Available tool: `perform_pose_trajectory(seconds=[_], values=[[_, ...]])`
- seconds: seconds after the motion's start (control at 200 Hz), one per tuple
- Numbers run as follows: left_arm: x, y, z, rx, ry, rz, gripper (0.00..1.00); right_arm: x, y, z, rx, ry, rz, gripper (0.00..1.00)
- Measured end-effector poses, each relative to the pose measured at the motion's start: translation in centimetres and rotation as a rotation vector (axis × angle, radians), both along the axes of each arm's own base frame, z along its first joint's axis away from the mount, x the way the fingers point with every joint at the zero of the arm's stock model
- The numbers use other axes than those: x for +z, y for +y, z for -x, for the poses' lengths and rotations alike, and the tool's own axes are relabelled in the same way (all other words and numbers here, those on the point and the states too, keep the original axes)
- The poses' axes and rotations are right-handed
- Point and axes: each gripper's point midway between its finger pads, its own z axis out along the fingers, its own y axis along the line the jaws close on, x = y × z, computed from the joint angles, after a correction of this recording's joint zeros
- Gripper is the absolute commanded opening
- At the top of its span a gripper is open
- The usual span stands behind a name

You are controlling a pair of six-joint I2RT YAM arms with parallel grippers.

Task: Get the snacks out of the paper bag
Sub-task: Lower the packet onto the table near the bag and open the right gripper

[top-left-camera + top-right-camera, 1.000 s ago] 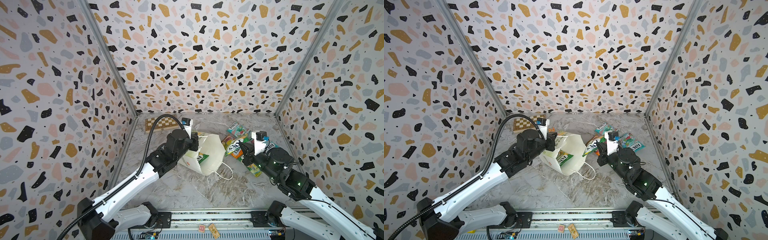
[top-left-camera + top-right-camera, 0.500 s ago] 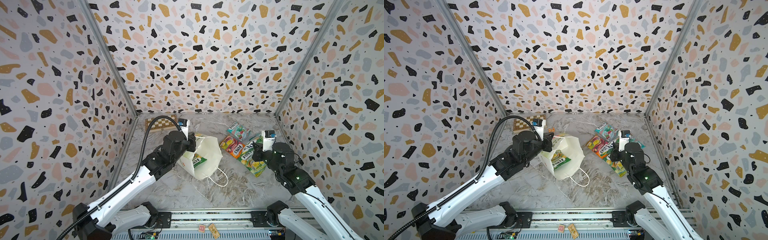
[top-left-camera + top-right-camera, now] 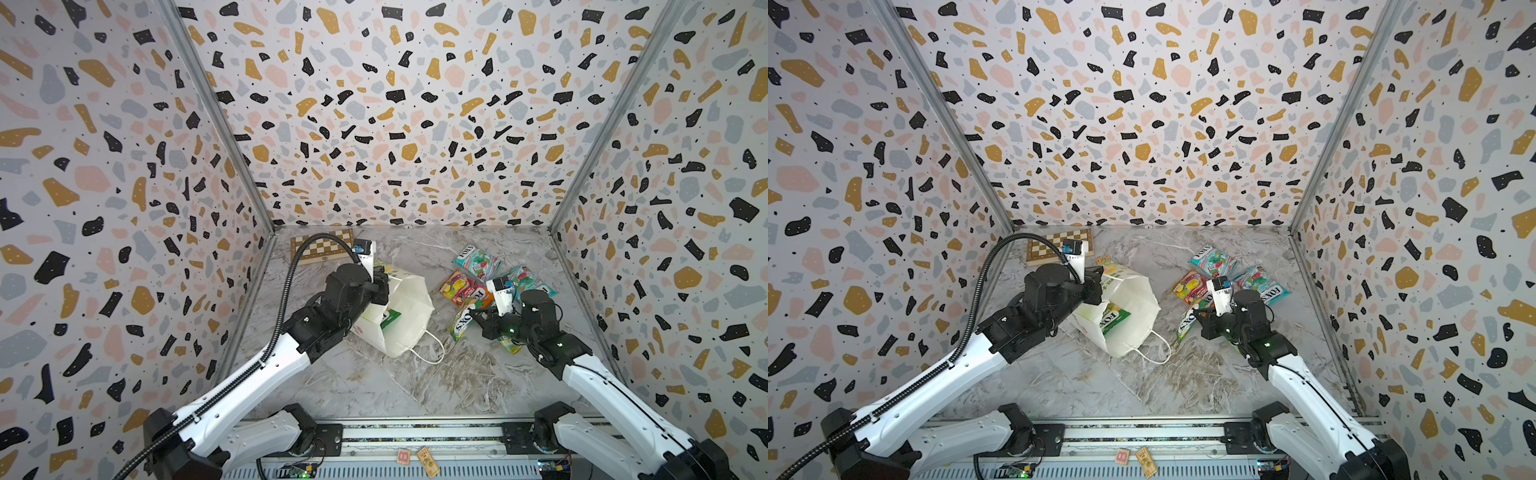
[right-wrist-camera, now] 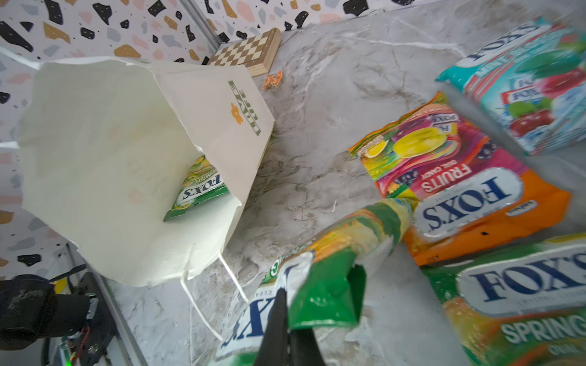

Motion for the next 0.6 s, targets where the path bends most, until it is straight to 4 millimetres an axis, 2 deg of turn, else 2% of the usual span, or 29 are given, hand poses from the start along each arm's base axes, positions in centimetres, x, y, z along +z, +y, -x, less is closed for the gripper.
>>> perform_pose_trajectory(seconds=[0.3,0.596], values=[[0.2,0.4,0.4,0.003,-0.006,0.004,0.00,-3.1,2.2,0.2,0.088,0.071,-0.113,0.00],[0.1,0.4,0.5,-0.002,-0.005,0.005,0.00,-5.5,2.1,-0.2,0.074,0.088,-0.100,0.00]])
